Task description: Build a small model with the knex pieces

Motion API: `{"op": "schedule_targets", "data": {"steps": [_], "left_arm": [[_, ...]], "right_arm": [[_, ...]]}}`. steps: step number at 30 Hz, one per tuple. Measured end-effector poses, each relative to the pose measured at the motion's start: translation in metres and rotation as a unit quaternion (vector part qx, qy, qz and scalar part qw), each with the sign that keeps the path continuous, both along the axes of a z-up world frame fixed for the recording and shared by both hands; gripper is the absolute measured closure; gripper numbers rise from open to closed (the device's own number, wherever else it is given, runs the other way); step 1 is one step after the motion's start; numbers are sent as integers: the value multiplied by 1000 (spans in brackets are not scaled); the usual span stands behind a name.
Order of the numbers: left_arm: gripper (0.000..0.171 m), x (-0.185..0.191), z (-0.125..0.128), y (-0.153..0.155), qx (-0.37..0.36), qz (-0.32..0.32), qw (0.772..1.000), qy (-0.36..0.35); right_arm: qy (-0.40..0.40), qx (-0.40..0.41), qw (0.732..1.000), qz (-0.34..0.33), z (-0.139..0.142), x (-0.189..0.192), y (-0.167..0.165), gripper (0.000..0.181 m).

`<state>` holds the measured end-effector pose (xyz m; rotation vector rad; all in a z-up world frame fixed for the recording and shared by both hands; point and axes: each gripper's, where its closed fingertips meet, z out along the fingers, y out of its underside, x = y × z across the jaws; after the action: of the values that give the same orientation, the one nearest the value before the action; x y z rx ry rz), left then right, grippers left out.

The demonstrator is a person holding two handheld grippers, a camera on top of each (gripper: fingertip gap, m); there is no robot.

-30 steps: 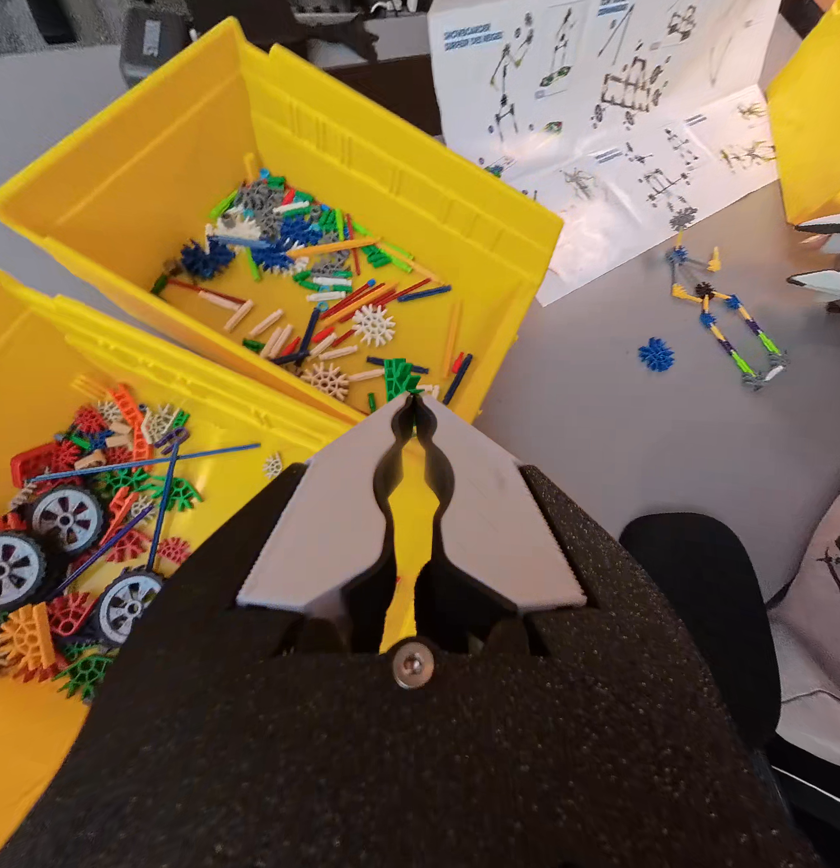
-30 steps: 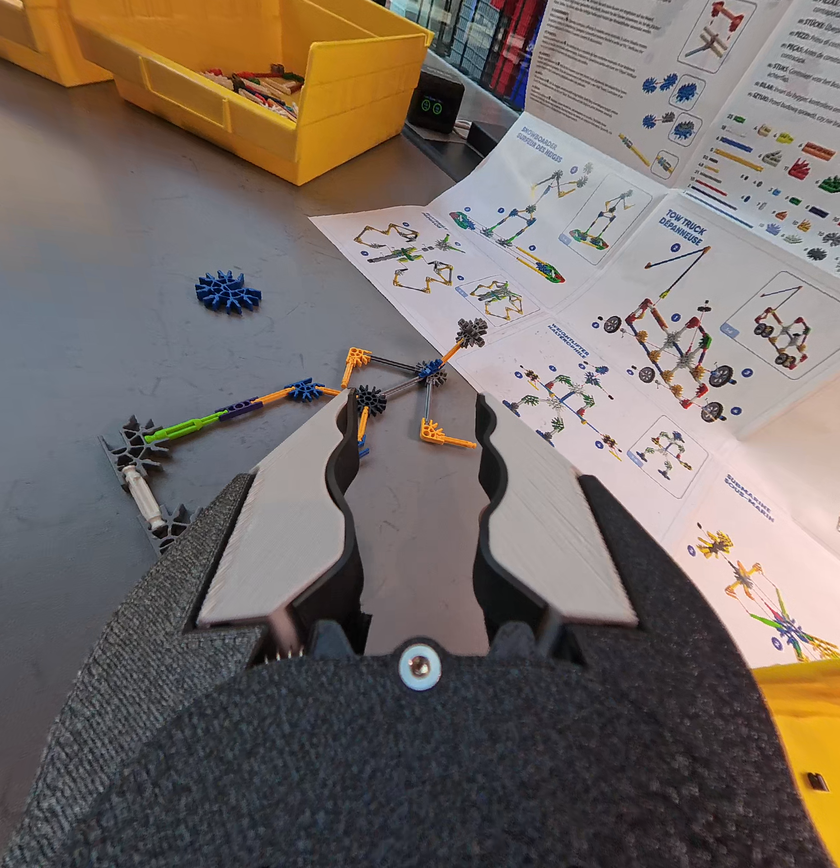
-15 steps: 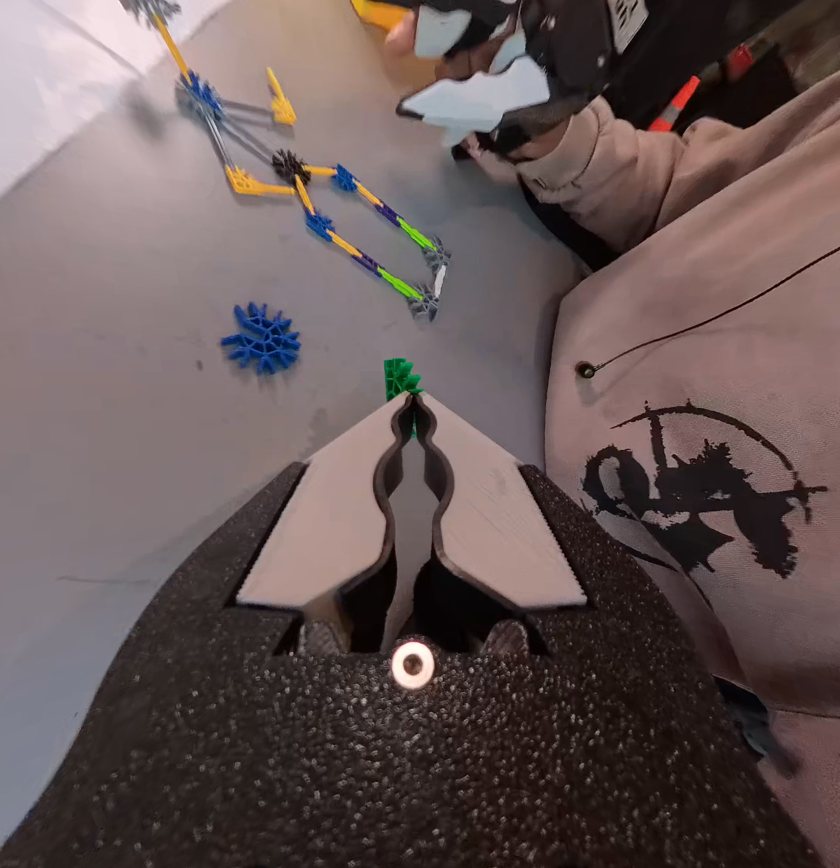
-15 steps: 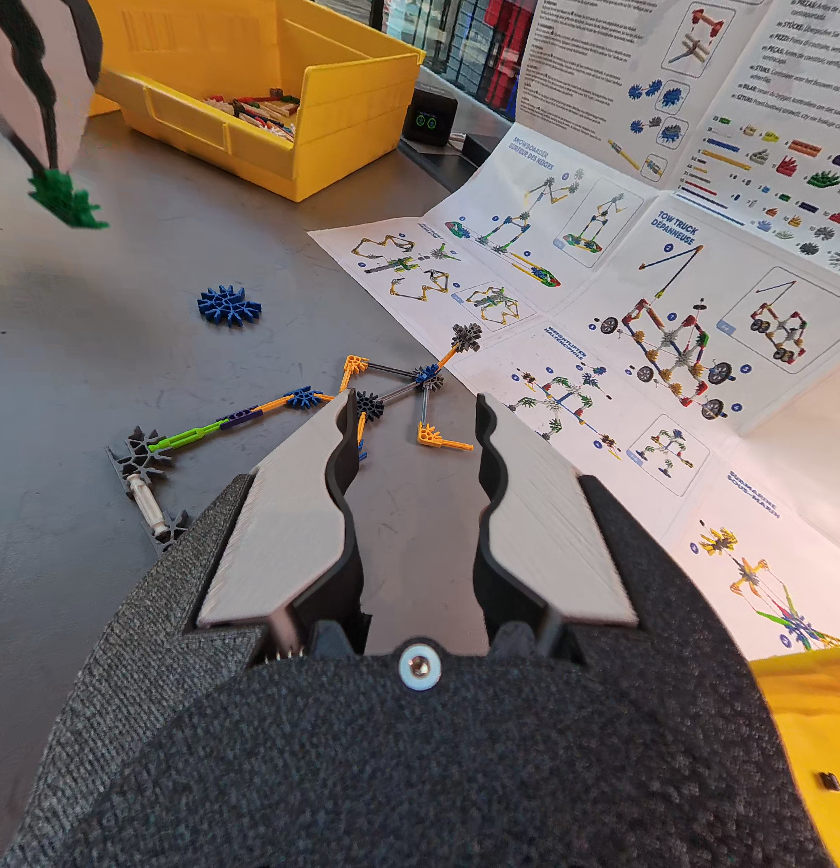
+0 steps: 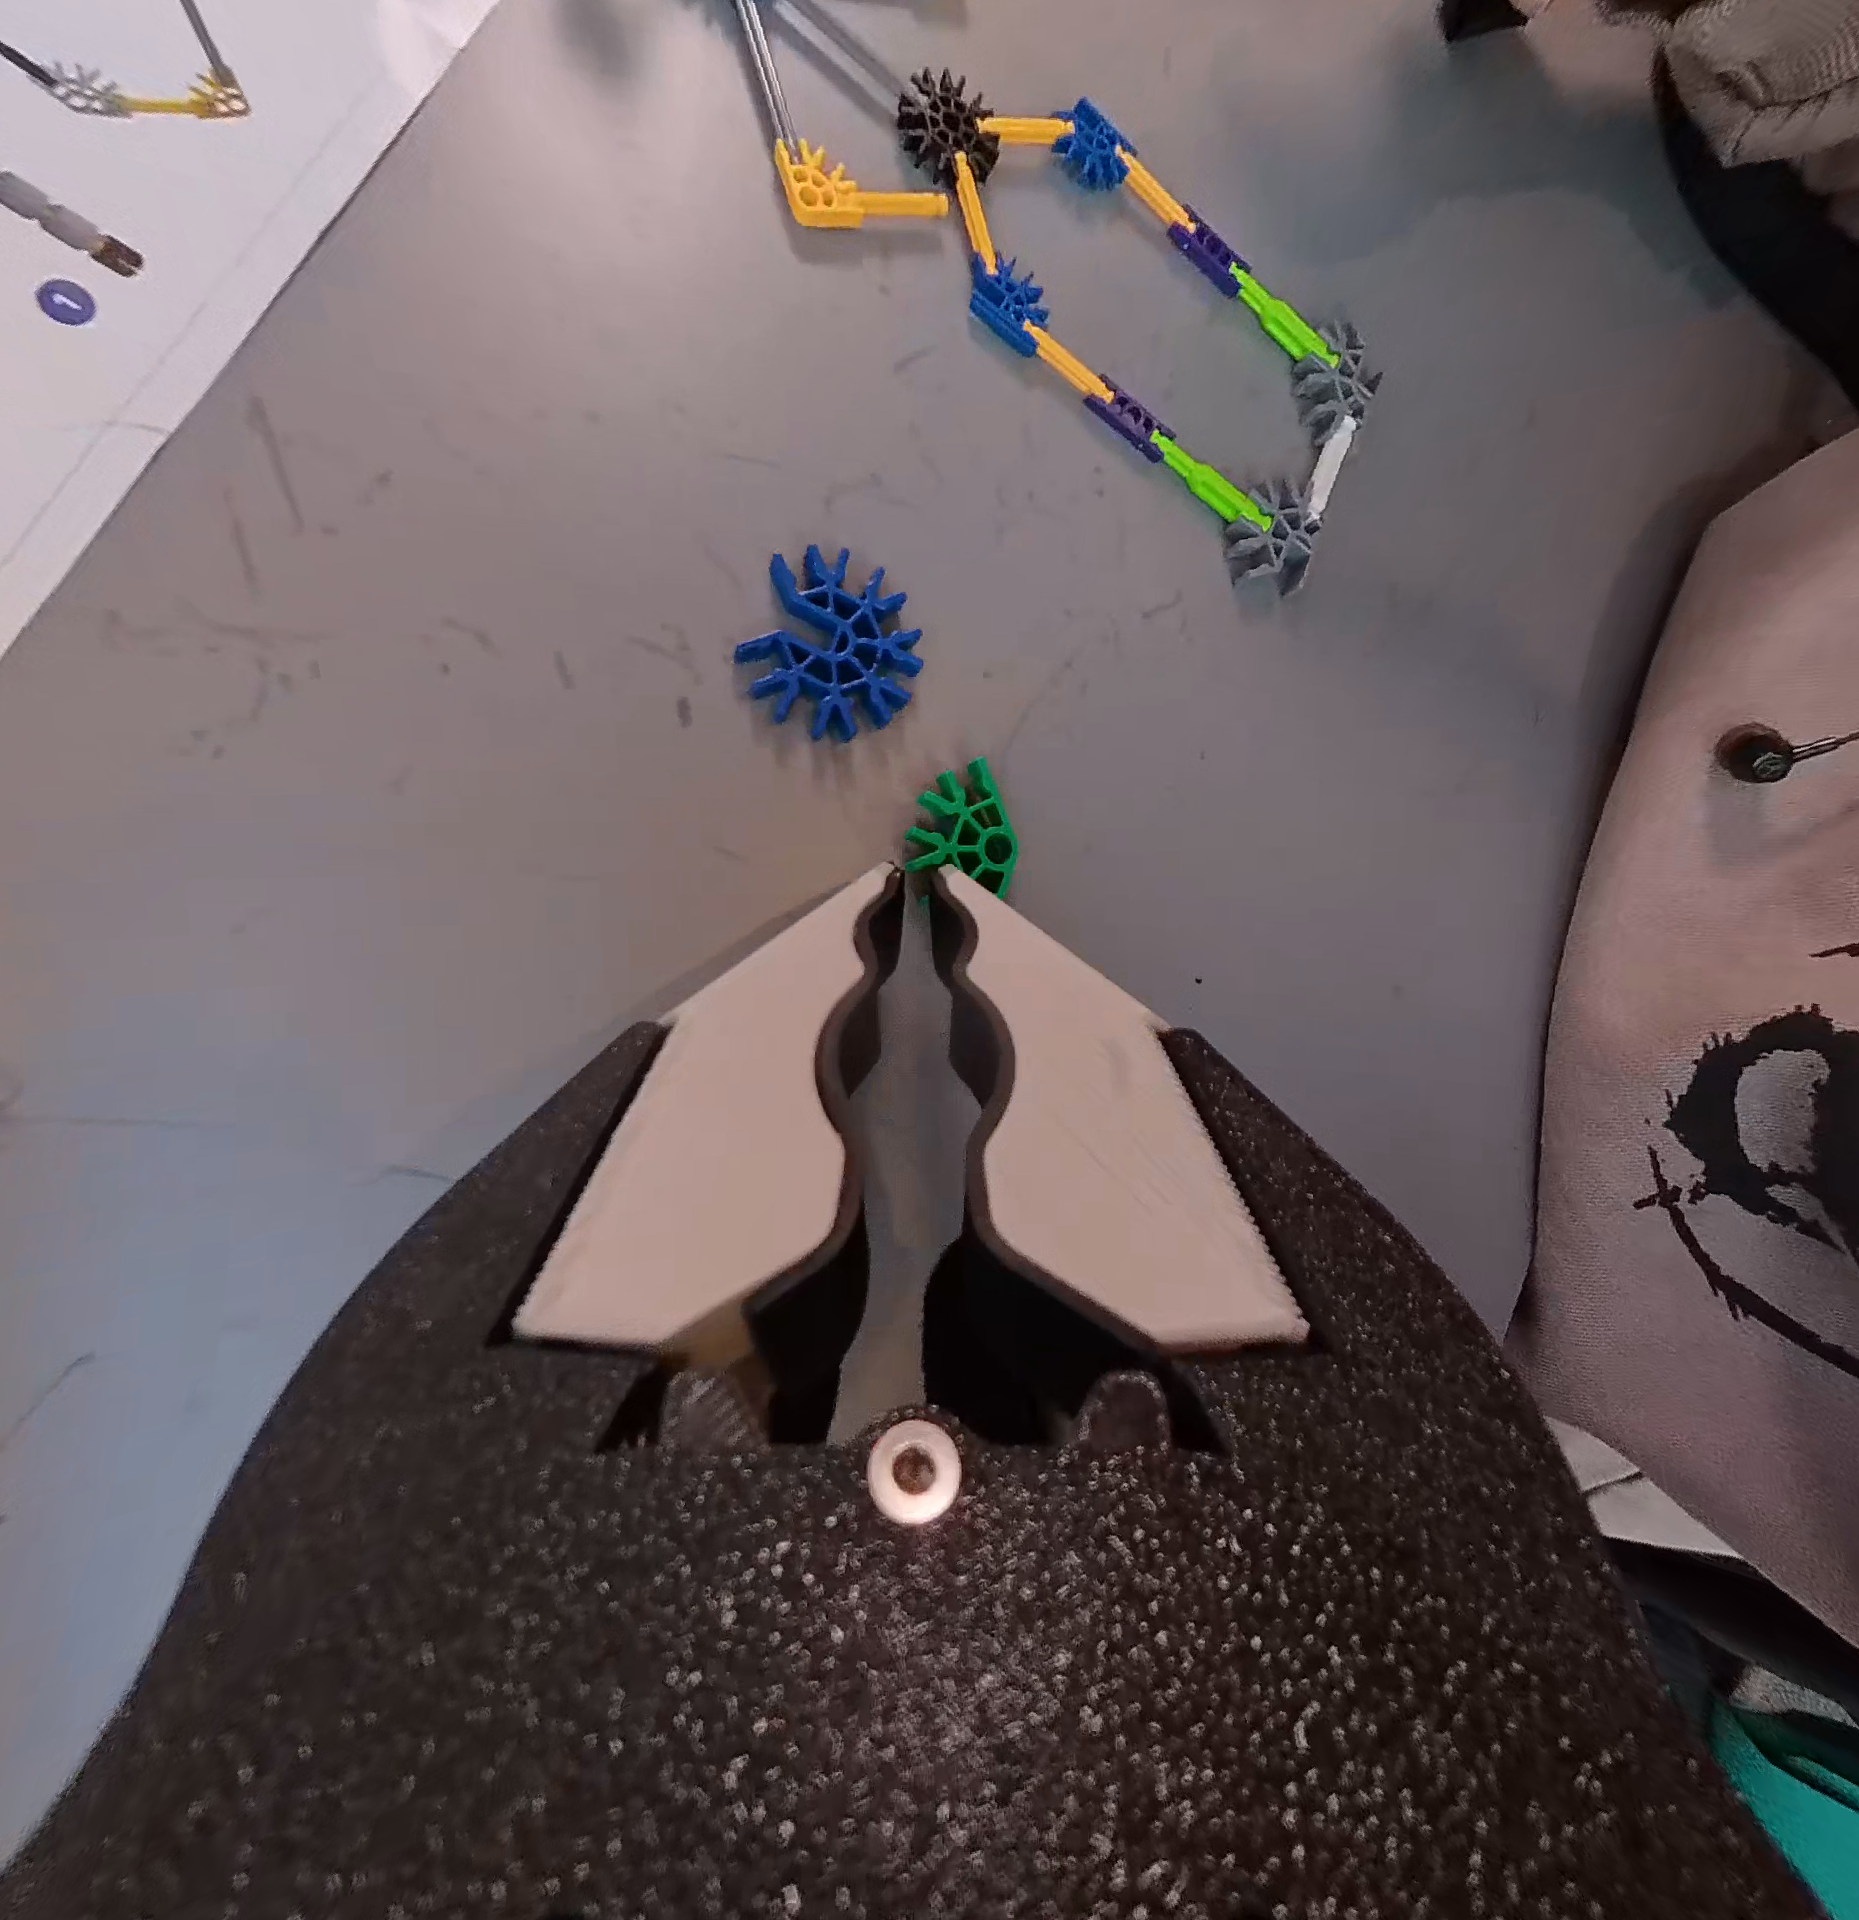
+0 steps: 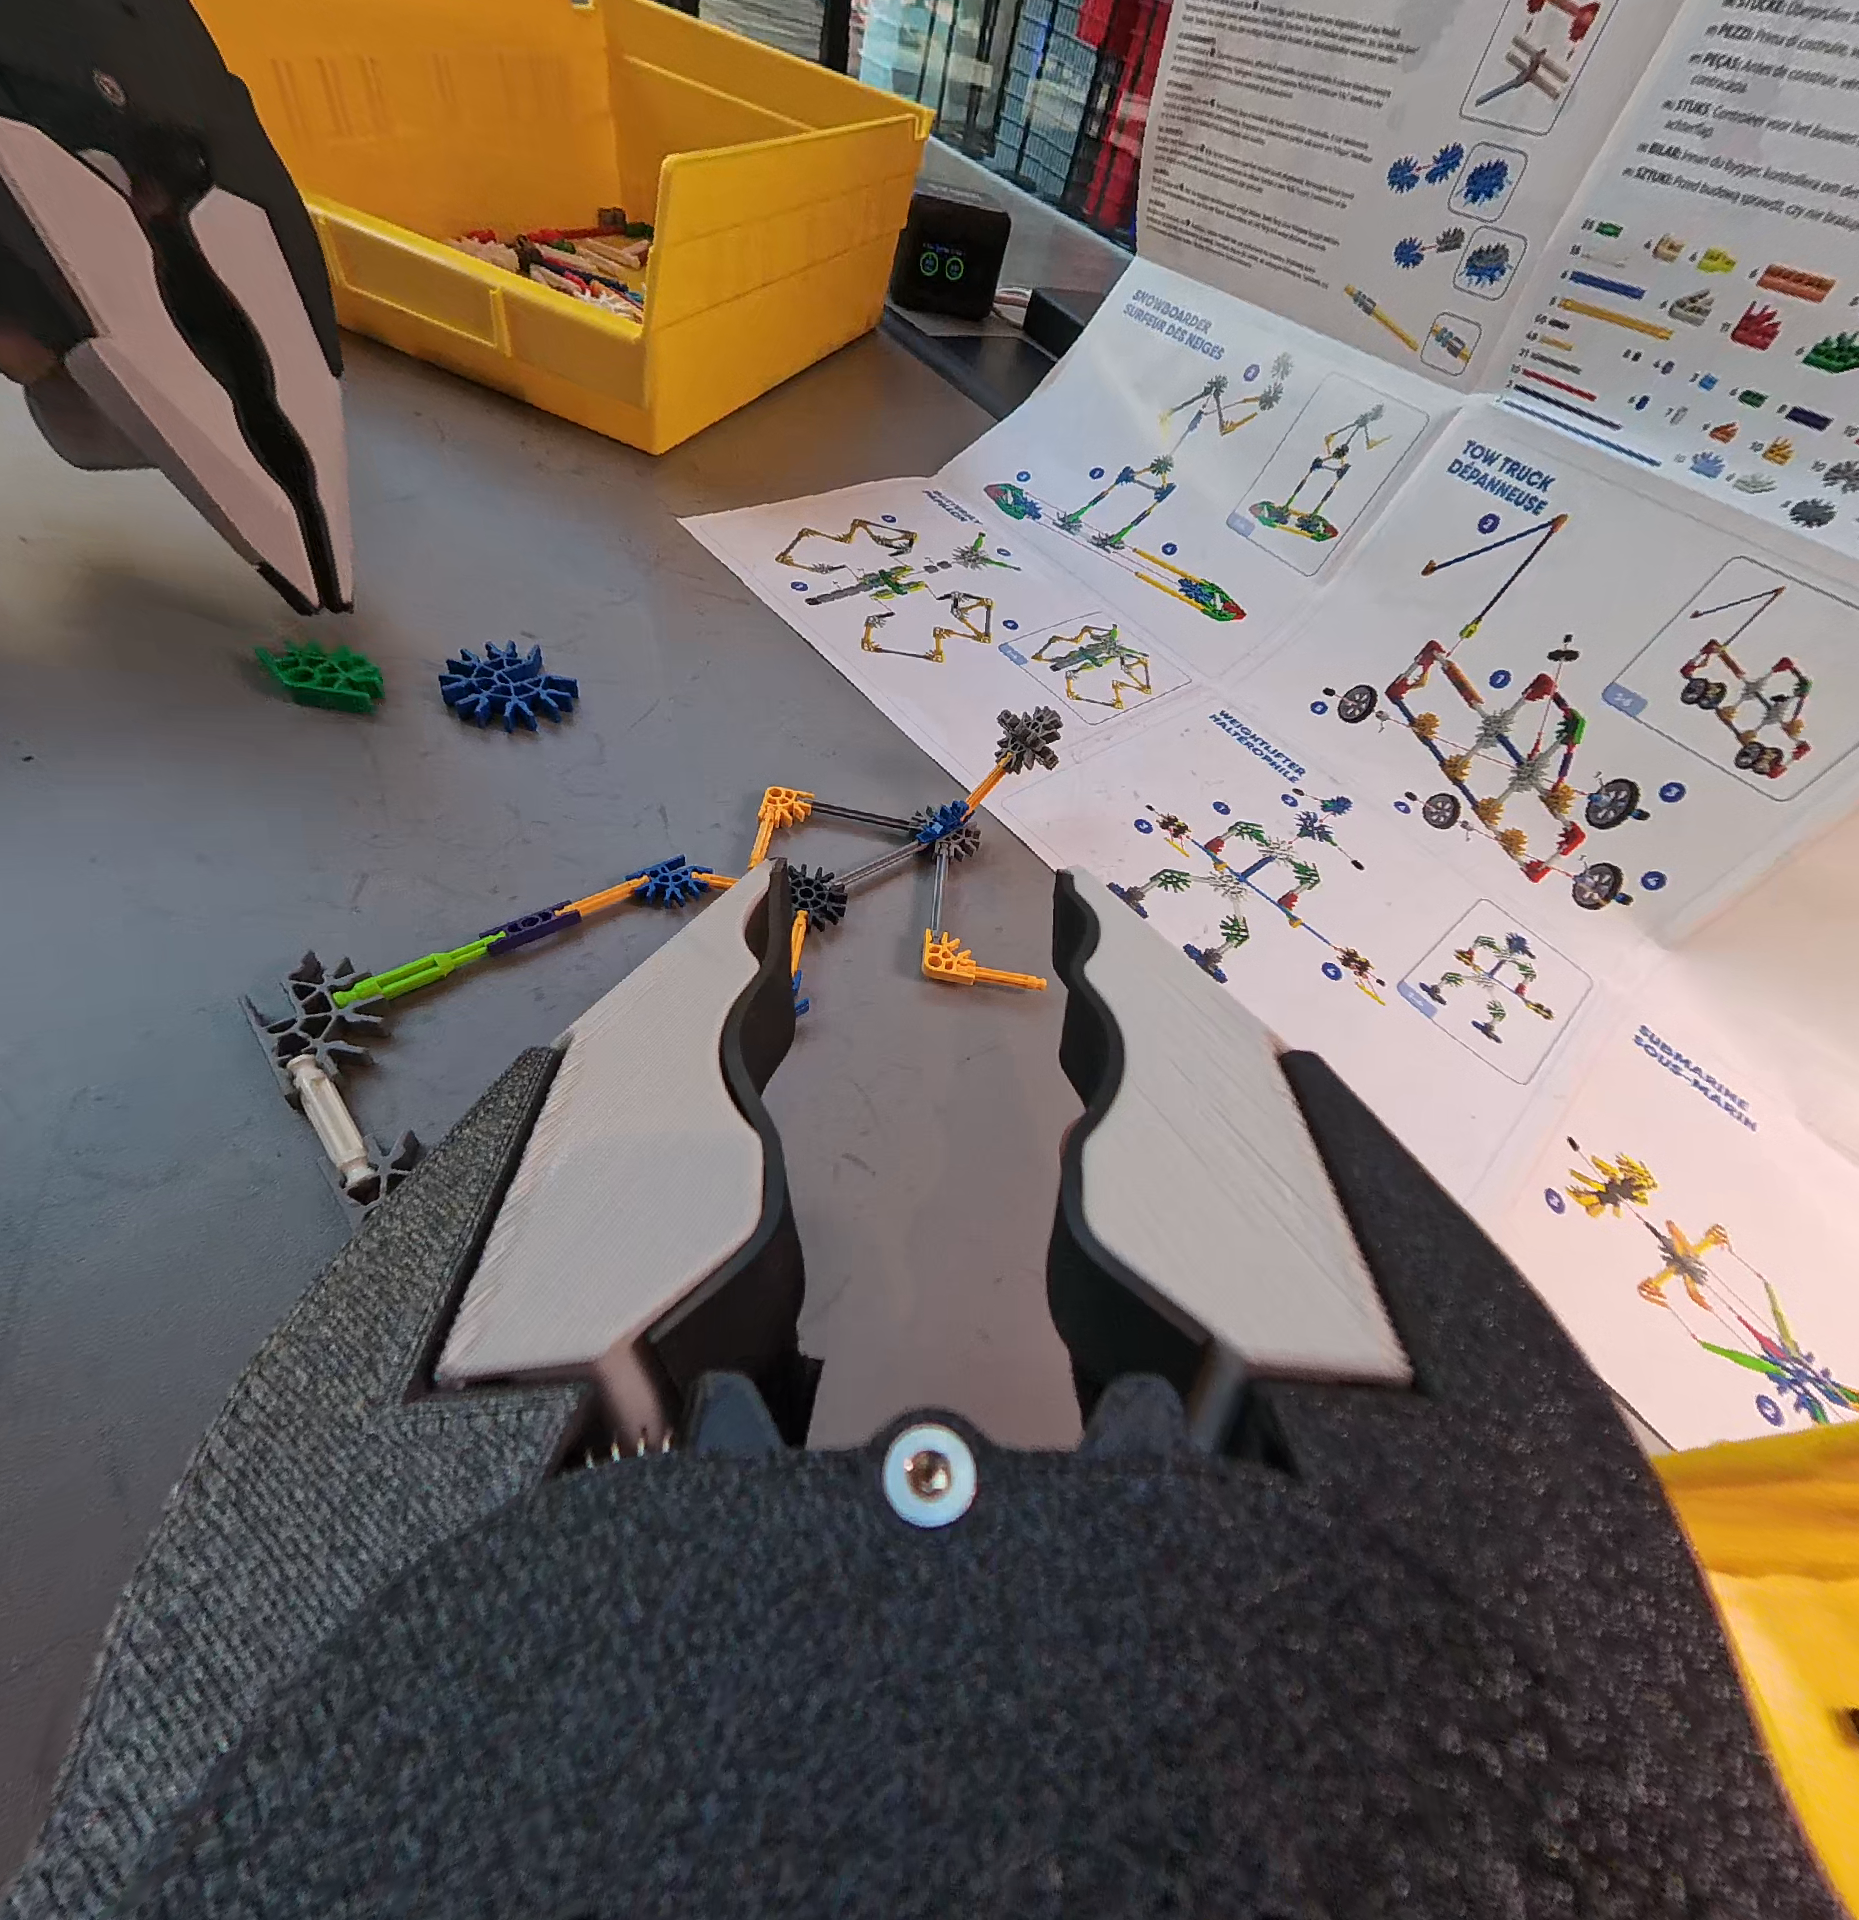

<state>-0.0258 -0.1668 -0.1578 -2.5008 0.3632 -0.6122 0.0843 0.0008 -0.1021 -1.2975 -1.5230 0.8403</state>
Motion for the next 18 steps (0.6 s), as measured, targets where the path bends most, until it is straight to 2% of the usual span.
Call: {"op": "schedule_targets", "data": {"steps": [5,10,12,15,18], "left_arm": [[162,-19,30,8,63,41,997,25],[156,-67,96,10,173,122,974,76],[152,-100,124,4,217,174,954,116],[150,-162,158,-16,261,271,910,172],[146,-228,170,-49,263,370,863,223]], "right_arm": [[0,3,1000,-1,0,0,0,132],[0,3,1000,-2,0,0,0,132],[0,2,1000,-2,0,0,0,132],[0,2,1000,-2,0,0,1,132],[-1,1,1000,-3,0,0,1,132]]}}
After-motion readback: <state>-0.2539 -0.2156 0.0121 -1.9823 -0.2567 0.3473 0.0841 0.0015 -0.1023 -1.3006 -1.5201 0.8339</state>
